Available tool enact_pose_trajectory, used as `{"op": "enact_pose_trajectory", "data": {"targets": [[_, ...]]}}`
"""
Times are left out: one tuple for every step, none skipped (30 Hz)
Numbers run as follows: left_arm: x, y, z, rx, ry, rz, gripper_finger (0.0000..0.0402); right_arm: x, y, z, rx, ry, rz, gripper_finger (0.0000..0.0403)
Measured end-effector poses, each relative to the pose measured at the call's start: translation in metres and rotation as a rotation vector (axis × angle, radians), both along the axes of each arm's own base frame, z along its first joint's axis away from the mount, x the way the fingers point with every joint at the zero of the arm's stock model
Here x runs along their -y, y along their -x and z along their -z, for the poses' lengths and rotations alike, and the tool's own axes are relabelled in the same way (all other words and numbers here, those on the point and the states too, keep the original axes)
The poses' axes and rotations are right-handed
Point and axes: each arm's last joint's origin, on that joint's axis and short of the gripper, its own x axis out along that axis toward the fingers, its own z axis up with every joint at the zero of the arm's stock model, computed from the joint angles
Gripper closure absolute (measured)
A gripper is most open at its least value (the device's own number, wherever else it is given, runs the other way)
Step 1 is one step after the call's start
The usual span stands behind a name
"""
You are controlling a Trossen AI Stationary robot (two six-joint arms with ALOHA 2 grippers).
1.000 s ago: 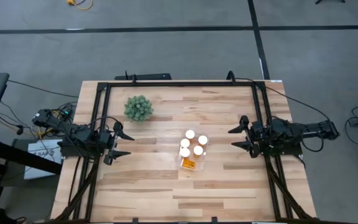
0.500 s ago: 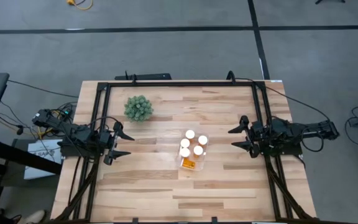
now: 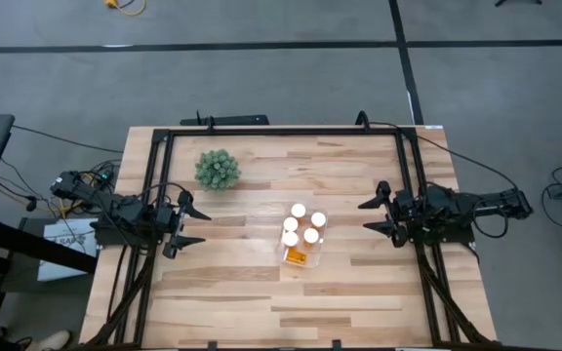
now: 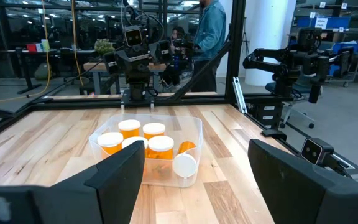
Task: Pick and place pill bottles into a basket
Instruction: Return to Home Position
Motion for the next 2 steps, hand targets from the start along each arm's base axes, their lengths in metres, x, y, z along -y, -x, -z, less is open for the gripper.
{"op": "enact_pose_trajectory", "data": {"targets": [[0.0,0.0,-0.0001,0.0,0.0,0.0,0.0125,0.0,0.0,0.0,0.0,0.0,0.0,0.0132],[0.0,0.0,-0.0001,0.0,0.0,0.0,0.0125,0.0,0.0,0.0,0.0,0.0,0.0,0.0132]]}}
